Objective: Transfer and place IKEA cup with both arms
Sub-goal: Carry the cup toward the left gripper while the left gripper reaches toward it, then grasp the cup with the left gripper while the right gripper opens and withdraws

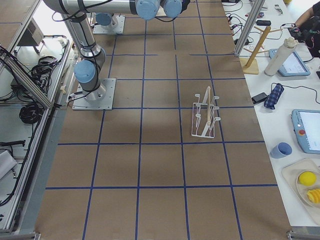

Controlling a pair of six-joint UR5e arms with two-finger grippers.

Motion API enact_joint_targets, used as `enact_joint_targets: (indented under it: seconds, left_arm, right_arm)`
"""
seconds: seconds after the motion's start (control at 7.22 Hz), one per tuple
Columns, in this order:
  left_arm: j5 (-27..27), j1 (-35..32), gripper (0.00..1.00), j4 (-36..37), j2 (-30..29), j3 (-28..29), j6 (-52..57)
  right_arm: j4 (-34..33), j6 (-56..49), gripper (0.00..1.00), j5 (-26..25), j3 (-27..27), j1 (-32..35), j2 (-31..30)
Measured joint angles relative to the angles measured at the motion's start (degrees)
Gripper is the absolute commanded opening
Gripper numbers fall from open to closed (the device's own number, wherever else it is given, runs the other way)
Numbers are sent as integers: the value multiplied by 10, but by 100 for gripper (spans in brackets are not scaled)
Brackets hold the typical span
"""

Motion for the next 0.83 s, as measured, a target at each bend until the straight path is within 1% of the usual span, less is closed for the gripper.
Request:
enact_joint_targets:
  seconds: [0.14,0.28,0.42,0.55,0.69,0.83]
  left_arm:
    - [-2,-5,100,2,0,-1,0]
    - [-3,-8,89,3,1,-2,0]
    - [-3,-12,74,3,1,-3,0]
    - [-3,-16,60,6,1,-3,1]
    - [-2,-18,58,12,1,-3,1]
    - [-2,-18,53,15,1,-4,1]
  right_arm:
    - [-1,0,31,0,0,1,0]
    - [-2,0,32,0,0,2,0]
    - [-2,0,32,0,0,3,0]
    - [-2,0,35,-1,0,4,2]
    - [-2,-1,82,-1,0,5,4]
    - [-1,0,100,-1,0,5,6]
